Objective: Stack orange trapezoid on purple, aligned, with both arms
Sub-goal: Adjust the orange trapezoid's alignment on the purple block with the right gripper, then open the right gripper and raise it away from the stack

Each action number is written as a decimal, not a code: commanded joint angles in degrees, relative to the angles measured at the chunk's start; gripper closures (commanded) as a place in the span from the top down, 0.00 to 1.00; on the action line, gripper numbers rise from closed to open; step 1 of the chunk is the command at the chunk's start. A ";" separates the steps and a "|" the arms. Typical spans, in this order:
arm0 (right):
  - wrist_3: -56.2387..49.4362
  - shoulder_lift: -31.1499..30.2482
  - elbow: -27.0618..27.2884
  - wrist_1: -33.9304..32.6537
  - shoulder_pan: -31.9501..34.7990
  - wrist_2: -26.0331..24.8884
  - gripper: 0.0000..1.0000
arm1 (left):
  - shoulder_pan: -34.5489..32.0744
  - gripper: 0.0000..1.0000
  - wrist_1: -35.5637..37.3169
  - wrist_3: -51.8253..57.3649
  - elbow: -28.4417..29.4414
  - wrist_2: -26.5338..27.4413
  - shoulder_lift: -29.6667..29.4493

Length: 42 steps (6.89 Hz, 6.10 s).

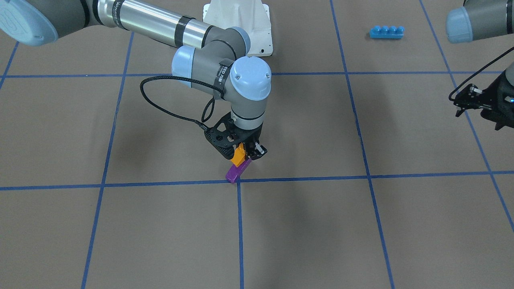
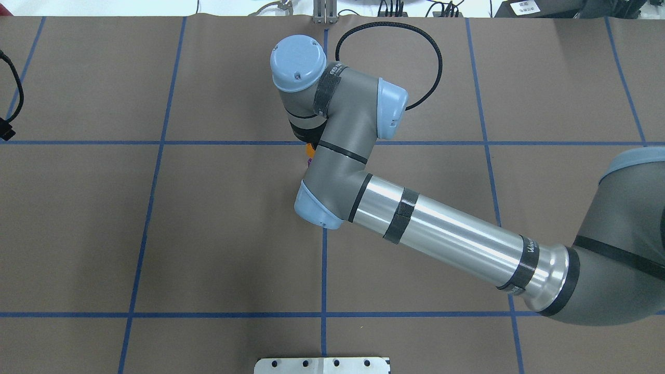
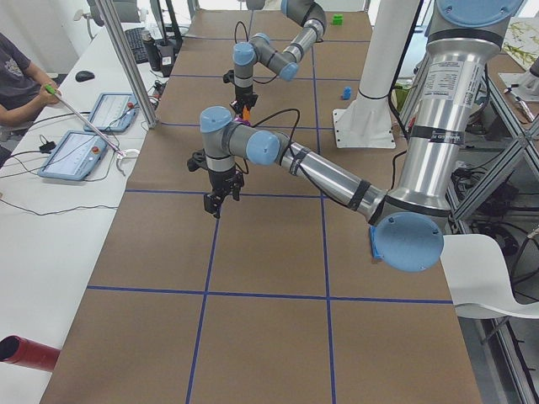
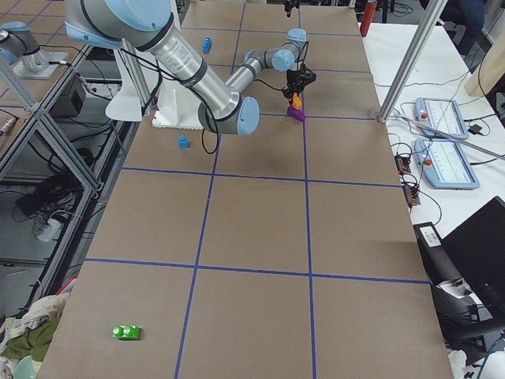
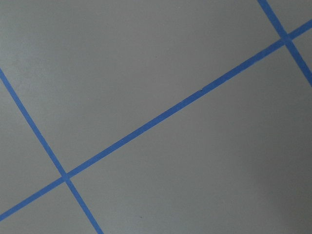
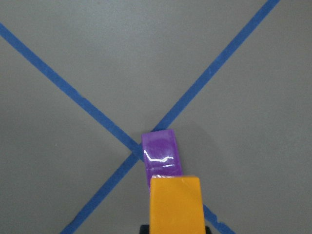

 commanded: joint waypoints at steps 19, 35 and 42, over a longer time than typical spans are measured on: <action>-5.18 4.04 -7.16 -4.74 -1.22 -3.39 0.00 | 0.15 1.00 -0.09 0.09 0.95 0.00 -0.02; -24.11 -19.46 31.97 -13.68 9.21 2.23 1.00 | -0.03 1.00 -0.09 -0.43 0.68 0.09 -0.55; -110.27 -53.41 35.58 -13.10 46.18 23.03 1.00 | -19.75 1.00 -1.48 22.16 13.37 -5.60 1.74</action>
